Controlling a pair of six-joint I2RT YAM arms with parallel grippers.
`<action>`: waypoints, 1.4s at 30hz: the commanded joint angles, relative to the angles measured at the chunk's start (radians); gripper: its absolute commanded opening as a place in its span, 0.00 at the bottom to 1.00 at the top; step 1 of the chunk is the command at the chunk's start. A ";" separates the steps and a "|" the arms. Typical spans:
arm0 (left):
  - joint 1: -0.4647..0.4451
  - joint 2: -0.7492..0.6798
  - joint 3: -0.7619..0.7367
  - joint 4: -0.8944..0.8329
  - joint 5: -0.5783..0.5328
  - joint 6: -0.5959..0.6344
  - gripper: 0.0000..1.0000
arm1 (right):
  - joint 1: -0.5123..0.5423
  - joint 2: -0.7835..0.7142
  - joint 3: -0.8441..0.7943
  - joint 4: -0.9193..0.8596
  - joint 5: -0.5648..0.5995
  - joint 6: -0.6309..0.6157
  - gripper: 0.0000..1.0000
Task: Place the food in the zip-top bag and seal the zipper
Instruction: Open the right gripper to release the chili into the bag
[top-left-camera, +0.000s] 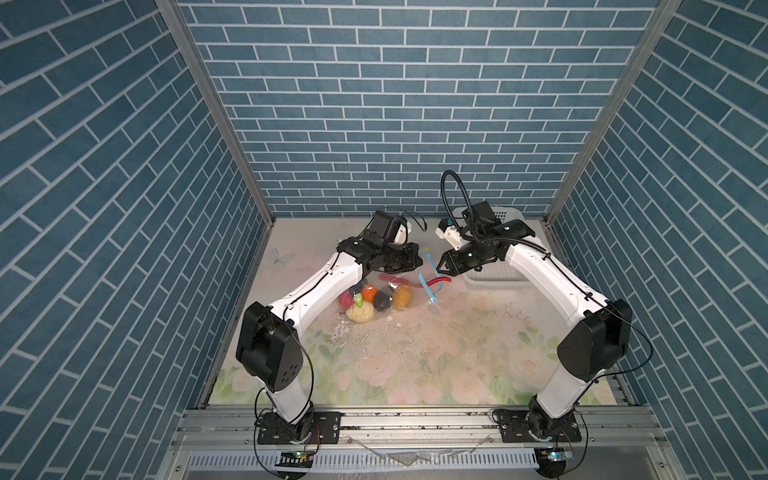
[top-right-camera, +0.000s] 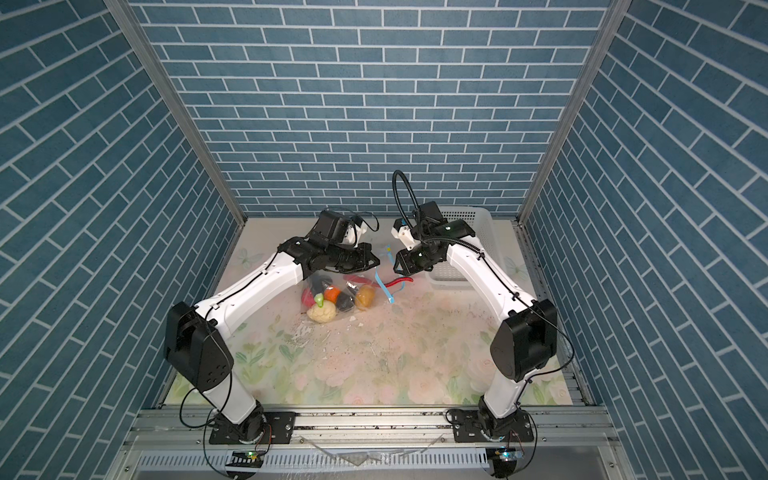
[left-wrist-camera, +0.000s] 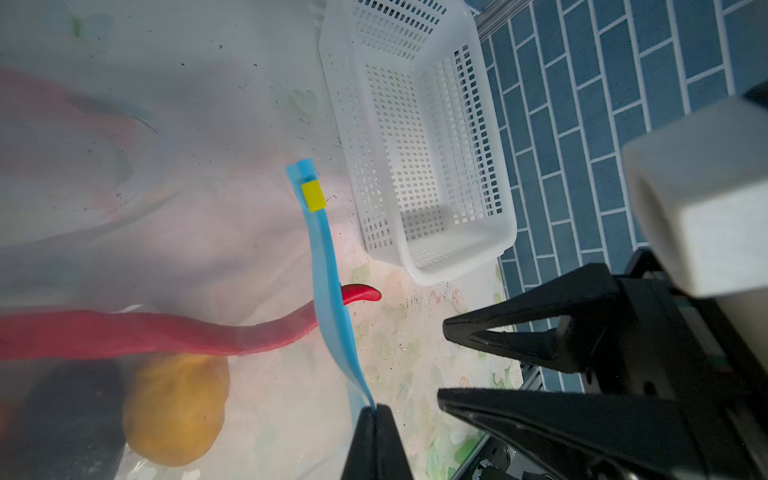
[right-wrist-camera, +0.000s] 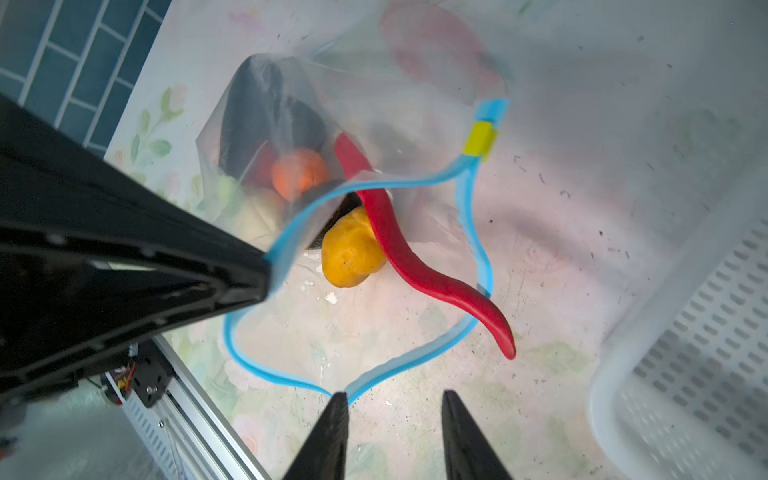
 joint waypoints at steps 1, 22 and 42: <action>0.012 -0.047 -0.013 0.016 0.001 0.006 0.02 | -0.022 -0.042 -0.123 0.187 0.020 0.256 0.41; 0.019 -0.068 -0.012 0.014 0.003 0.008 0.03 | -0.122 -0.034 -0.352 0.484 -0.138 0.461 0.50; 0.020 -0.069 -0.015 0.021 0.004 0.008 0.03 | -0.121 0.045 -0.372 0.527 -0.222 0.471 0.46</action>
